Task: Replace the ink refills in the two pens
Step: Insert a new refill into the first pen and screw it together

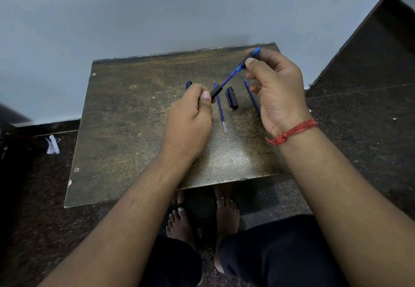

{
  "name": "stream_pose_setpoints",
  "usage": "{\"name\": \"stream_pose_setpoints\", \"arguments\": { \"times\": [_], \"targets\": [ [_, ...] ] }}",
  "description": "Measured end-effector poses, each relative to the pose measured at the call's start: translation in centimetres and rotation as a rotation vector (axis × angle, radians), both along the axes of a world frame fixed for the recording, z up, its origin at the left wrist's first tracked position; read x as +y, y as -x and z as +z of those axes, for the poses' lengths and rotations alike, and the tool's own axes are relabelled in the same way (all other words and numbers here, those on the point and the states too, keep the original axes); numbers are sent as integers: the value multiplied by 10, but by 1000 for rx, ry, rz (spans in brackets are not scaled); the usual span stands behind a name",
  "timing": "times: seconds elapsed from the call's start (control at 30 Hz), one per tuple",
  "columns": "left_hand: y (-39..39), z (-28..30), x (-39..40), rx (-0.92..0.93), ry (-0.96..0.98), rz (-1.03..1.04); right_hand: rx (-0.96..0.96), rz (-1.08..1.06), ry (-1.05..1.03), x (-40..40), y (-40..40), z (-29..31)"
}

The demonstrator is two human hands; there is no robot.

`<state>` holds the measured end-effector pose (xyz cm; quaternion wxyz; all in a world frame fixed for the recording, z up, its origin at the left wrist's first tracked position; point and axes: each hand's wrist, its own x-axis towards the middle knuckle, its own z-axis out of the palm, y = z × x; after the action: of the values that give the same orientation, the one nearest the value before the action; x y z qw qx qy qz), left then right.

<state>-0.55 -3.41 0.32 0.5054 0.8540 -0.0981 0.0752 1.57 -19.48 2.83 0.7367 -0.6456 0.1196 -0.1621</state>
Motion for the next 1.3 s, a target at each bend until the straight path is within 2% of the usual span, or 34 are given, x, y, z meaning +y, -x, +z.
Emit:
{"name": "stream_pose_setpoints", "arguments": {
  "times": [0.13, 0.33, 0.83, 1.1, 1.2, 1.3],
  "targets": [
    [0, 0, -1, -11, -10, 2, 2, 60, 54, 1, 0, -2],
    [0, -1, -1, -10, 22, 22, 50, 267, 114, 9, 0, -8],
    [1, 1, -2, -23, 10, 25, 55, 342, 42, 10, -1, -10],
    [4, 2, -5, -24, 8, 5, 59, 266, 196, 17, -2, -14],
    [3, 3, -4, -26, 27, 17, 61, 253, 135, 11, 0, -11],
    [2, 3, -3, -19, 36, 28, 71, 259, -44, 4, 1, -8]
  ]
}}
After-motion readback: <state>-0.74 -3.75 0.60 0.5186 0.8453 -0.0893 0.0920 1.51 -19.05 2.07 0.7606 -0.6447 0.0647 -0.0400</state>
